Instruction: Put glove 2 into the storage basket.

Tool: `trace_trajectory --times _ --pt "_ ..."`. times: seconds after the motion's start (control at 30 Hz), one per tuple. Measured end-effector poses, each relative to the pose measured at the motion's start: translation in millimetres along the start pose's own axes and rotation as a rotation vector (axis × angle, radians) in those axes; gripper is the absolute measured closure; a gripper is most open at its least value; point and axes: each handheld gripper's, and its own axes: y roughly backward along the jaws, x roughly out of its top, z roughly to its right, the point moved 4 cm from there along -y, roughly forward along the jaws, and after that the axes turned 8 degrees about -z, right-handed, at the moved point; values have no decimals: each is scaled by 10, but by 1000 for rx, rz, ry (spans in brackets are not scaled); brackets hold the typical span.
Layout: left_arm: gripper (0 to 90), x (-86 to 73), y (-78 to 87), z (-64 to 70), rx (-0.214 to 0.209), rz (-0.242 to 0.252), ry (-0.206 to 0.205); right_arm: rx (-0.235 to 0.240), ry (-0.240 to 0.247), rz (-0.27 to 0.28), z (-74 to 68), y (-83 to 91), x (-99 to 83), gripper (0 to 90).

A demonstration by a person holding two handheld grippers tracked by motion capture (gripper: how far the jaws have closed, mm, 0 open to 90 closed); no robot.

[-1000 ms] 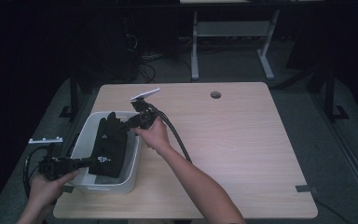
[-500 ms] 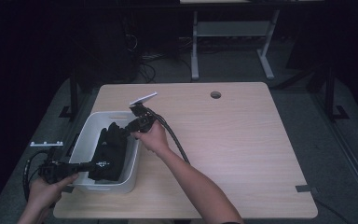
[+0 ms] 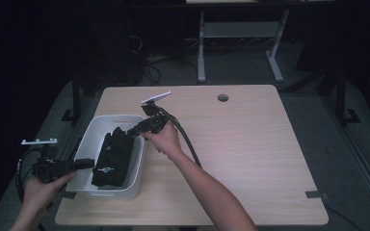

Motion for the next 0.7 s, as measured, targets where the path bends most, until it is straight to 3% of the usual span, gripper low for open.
trace_trajectory --times 0.7 --pt "535 178 -137 373 -40 11 -77 20 31 88 68 509 -54 548"
